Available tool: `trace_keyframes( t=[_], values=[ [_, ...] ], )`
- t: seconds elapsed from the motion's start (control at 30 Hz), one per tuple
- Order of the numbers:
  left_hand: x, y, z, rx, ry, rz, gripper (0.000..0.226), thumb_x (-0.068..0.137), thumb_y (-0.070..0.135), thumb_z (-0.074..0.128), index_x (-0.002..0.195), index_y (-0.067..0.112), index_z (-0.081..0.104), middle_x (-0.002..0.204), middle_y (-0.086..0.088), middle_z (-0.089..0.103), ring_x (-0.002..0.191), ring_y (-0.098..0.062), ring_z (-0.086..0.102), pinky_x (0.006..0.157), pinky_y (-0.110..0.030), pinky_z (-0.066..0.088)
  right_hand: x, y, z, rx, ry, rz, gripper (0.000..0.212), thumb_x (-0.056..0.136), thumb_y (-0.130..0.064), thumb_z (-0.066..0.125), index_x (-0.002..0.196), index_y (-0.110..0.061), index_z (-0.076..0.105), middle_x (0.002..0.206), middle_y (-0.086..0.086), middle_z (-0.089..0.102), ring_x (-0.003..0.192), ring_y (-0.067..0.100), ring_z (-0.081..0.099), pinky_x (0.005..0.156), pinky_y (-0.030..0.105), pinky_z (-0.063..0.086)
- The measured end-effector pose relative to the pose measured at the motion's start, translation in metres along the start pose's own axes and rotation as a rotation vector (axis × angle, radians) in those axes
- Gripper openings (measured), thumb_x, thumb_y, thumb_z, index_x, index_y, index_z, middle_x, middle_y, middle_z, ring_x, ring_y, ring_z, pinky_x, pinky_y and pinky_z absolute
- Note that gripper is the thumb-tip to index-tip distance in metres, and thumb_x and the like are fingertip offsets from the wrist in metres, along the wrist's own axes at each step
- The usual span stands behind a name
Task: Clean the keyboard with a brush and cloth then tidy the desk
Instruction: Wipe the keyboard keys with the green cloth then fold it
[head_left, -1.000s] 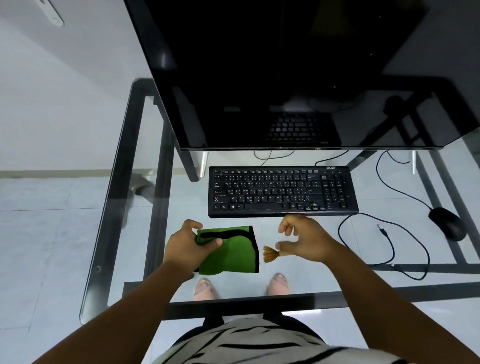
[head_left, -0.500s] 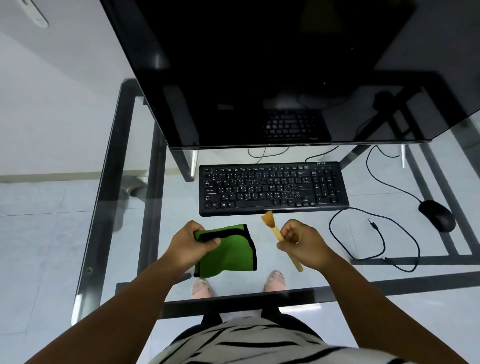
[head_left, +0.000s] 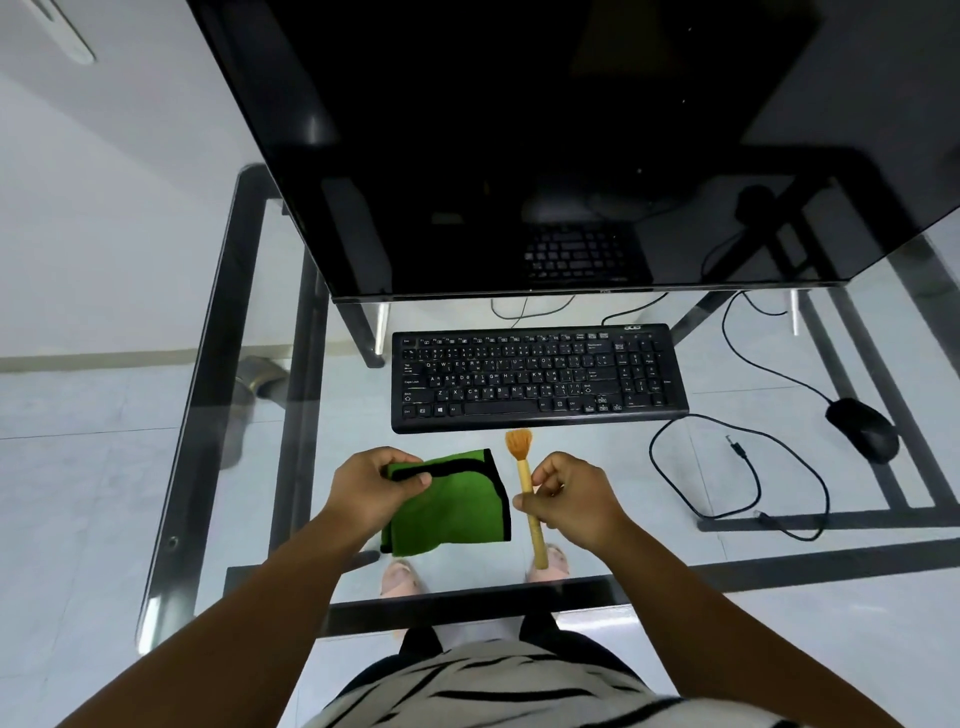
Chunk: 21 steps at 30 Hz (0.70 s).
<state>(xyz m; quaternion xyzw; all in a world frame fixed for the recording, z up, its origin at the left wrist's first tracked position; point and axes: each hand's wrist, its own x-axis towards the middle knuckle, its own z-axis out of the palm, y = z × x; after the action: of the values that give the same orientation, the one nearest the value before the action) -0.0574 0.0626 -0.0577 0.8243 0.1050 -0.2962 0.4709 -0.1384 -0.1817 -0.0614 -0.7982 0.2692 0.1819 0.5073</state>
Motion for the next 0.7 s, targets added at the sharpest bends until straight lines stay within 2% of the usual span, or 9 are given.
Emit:
trace_keyframes(
  t=[0.1, 0.17, 0.23, 0.27, 0.37, 0.5, 0.63, 0.7],
  values=[
    [0.000, -0.002, -0.001, 0.037, 0.020, -0.024, 0.030, 0.065, 0.028, 0.089, 0.089, 0.023, 0.071, 0.090, 0.005, 0.072, 0.089, -0.015, 0.067, 0.084, -0.034, 0.056, 0.001, 0.001, -0.004, -0.034, 0.041, -0.042, 0.023, 0.072, -0.018, 0.083, 0.080, -0.018, 0.062, 0.066, -0.003, 0.063, 0.056, 0.005, 0.056, 0.059, 0.022, 0.050],
    [0.001, 0.000, -0.003, 0.046, -0.021, -0.072, 0.041, 0.058, 0.025, 0.093, 0.091, 0.018, 0.068, 0.090, 0.001, 0.071, 0.087, -0.017, 0.066, 0.080, -0.034, 0.056, 0.003, 0.003, -0.009, -0.021, 0.060, -0.059, 0.020, 0.074, -0.015, 0.080, 0.082, -0.019, 0.063, 0.068, -0.004, 0.061, 0.057, 0.005, 0.054, 0.060, 0.020, 0.047],
    [0.002, 0.004, -0.007, 0.088, -0.113, -0.127, 0.047, 0.054, 0.016, 0.094, 0.093, 0.013, 0.067, 0.089, -0.003, 0.071, 0.086, -0.020, 0.067, 0.078, -0.033, 0.056, 0.005, 0.003, -0.015, -0.034, 0.044, -0.067, 0.016, 0.075, -0.013, 0.077, 0.083, -0.020, 0.064, 0.071, -0.005, 0.059, 0.059, 0.006, 0.053, 0.059, 0.022, 0.046],
    [0.003, 0.005, -0.009, 0.098, -0.166, -0.144, 0.048, 0.053, 0.012, 0.094, 0.093, 0.011, 0.068, 0.088, -0.006, 0.071, 0.086, -0.023, 0.068, 0.077, -0.033, 0.056, 0.006, 0.003, -0.017, -0.045, 0.031, -0.068, 0.014, 0.077, -0.012, 0.074, 0.083, -0.020, 0.063, 0.073, -0.004, 0.059, 0.061, 0.009, 0.054, 0.061, 0.028, 0.048],
    [0.003, 0.005, -0.013, 0.076, -0.250, -0.112, 0.040, 0.056, 0.005, 0.091, 0.090, 0.009, 0.071, 0.087, -0.011, 0.073, 0.085, -0.027, 0.069, 0.071, -0.032, 0.055, 0.008, 0.000, -0.019, -0.043, 0.023, -0.043, 0.012, 0.082, -0.010, 0.064, 0.079, -0.020, 0.057, 0.079, 0.001, 0.059, 0.066, 0.020, 0.056, 0.063, 0.039, 0.051],
    [-0.003, 0.006, -0.015, -0.115, -0.294, -0.008, 0.026, 0.069, -0.001, 0.082, 0.090, 0.011, 0.072, 0.090, -0.014, 0.072, 0.088, -0.030, 0.069, 0.082, -0.040, 0.056, 0.011, -0.003, -0.018, -0.027, 0.042, -0.019, 0.014, 0.086, -0.007, 0.058, 0.081, -0.019, 0.053, 0.084, 0.000, 0.057, 0.068, 0.022, 0.058, 0.064, 0.038, 0.051],
    [-0.009, 0.020, -0.023, -0.097, -0.550, 0.056, 0.030, 0.079, -0.008, 0.069, 0.081, 0.022, 0.070, 0.077, -0.003, 0.063, 0.078, -0.018, 0.058, 0.071, -0.028, 0.045, 0.009, -0.001, -0.020, 0.052, 0.062, 0.014, 0.011, 0.084, -0.003, 0.061, 0.085, -0.013, 0.057, 0.084, 0.001, 0.058, 0.067, 0.022, 0.062, 0.072, 0.044, 0.057],
    [-0.009, 0.039, -0.027, 0.004, -0.721, 0.031, 0.032, 0.082, -0.008, 0.067, 0.085, 0.024, 0.069, 0.080, 0.001, 0.064, 0.080, -0.014, 0.060, 0.073, -0.024, 0.047, 0.008, 0.000, -0.022, 0.055, 0.095, 0.015, 0.012, 0.081, -0.005, 0.066, 0.084, -0.016, 0.060, 0.081, 0.002, 0.061, 0.069, 0.021, 0.061, 0.072, 0.042, 0.055]
  ],
)
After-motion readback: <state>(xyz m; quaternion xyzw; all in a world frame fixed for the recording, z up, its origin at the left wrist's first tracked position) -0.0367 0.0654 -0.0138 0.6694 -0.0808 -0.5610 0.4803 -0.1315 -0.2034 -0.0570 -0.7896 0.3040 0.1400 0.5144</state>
